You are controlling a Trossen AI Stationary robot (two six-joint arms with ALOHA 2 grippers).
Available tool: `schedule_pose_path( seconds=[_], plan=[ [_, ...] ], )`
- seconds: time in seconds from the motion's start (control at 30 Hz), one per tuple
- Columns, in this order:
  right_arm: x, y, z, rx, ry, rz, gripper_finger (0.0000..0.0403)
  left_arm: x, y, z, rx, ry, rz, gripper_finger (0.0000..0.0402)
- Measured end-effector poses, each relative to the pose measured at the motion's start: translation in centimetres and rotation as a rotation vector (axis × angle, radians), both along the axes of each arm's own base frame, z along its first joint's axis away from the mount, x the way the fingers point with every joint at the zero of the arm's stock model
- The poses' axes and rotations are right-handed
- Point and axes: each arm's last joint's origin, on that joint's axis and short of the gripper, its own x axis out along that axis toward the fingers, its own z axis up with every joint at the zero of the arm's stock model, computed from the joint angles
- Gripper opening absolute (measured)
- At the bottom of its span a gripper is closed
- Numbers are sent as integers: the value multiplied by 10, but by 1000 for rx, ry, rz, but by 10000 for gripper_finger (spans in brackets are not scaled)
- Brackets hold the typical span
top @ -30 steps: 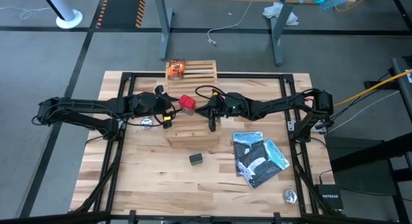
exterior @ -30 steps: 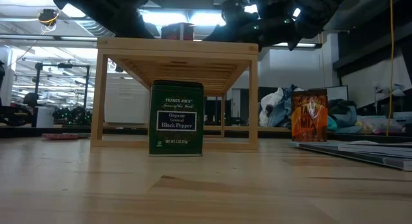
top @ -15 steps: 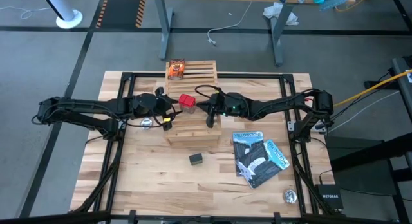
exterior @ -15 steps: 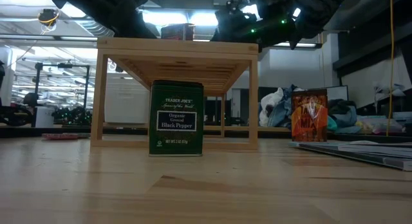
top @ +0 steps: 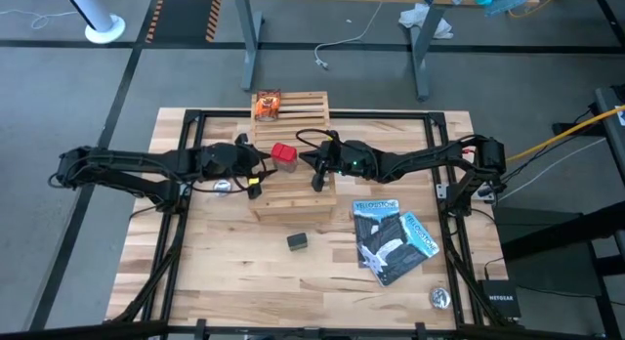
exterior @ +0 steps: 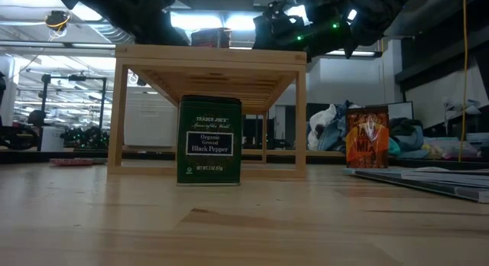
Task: Shelf spices
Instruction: Remove the red seasoning can from the shelf
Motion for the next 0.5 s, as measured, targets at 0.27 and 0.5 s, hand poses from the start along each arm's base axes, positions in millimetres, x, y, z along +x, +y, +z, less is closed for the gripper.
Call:
schedule_pose_path(
  seconds=[0.27, 0.5],
  plan=[
    [0, 0, 0, 0, 0, 0, 33, 2, -18, 0, -13, -5, -79, 203],
    [0, -1, 0, -5, 2, -22, 33, 1, -21, 0, 63, 11, -40, 203]
  ],
)
